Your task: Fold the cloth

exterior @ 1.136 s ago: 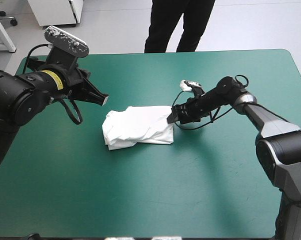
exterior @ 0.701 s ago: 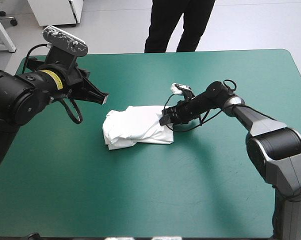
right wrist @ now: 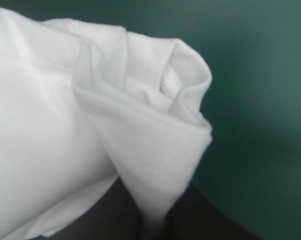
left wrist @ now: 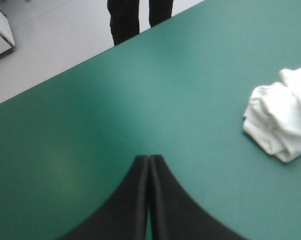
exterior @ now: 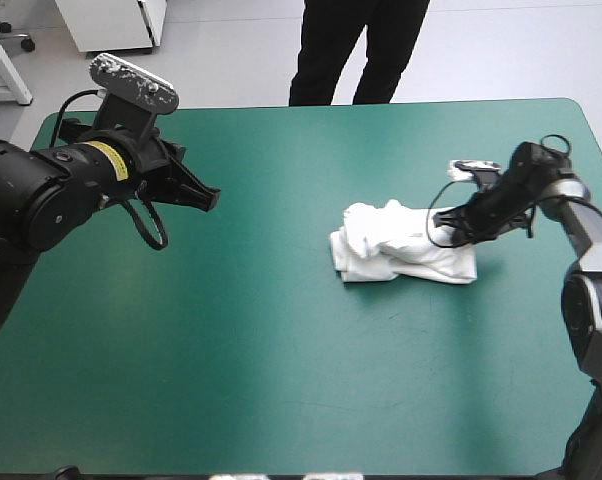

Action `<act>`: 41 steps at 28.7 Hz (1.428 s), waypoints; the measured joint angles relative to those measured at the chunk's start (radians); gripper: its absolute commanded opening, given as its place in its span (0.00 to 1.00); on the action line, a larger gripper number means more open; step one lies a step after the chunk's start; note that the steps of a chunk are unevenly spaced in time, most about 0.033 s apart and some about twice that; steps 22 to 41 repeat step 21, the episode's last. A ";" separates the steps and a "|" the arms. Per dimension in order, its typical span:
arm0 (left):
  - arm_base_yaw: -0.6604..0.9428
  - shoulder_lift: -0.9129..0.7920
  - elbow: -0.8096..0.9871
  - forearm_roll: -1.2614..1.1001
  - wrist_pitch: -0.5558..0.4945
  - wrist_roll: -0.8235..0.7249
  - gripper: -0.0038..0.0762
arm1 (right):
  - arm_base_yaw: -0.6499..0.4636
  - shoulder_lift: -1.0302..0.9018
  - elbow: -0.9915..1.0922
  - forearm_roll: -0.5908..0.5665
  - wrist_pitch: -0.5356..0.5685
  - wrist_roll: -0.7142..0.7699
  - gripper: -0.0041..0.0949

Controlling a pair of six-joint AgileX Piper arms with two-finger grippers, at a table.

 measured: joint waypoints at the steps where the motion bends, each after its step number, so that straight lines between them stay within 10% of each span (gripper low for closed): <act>1: 0.000 0.000 0.000 -0.003 0.000 0.000 0.04 | -0.071 -0.042 0.034 -0.044 0.004 0.004 0.03; 14: 0.000 0.000 0.000 -0.033 0.000 -0.001 0.04 | -0.443 -0.372 0.410 -0.200 -0.152 0.023 0.03; 41: 0.000 0.000 0.000 -0.033 0.000 -0.001 0.04 | -0.453 -0.422 0.465 -0.280 -0.174 0.115 0.13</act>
